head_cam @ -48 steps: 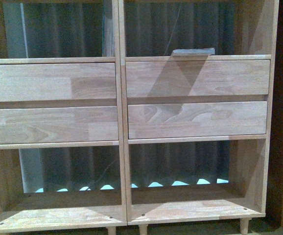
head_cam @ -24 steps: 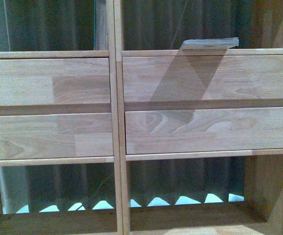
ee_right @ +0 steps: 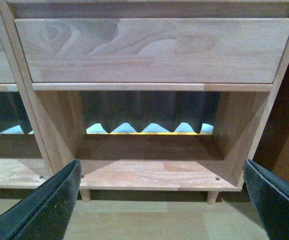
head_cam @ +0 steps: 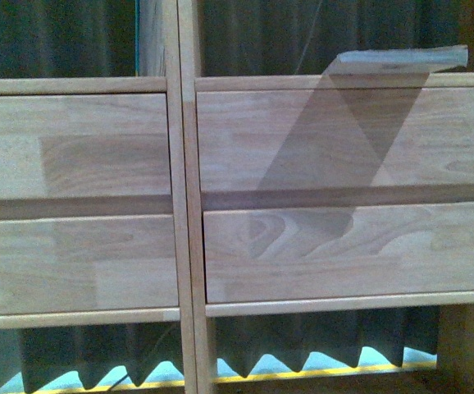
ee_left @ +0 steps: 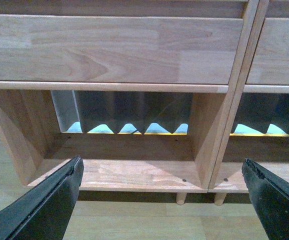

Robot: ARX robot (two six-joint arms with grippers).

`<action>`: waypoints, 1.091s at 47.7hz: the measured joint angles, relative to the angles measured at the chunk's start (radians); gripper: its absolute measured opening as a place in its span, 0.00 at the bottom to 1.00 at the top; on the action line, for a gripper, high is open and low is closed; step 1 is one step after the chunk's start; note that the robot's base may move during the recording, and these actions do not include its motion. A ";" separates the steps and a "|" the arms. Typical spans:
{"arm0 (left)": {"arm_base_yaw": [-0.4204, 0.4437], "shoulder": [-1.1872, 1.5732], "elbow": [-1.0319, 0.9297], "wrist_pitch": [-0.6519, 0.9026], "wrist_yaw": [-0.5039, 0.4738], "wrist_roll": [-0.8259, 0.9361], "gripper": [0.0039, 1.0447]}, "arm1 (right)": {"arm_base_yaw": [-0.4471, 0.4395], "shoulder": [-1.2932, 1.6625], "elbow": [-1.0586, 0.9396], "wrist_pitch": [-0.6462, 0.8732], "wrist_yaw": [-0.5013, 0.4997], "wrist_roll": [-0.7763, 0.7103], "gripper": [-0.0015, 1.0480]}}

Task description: Organize books on shelf

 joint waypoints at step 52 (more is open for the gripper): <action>0.000 0.000 0.000 0.000 0.001 0.000 0.94 | 0.000 1.072 0.613 0.576 -0.396 0.901 0.93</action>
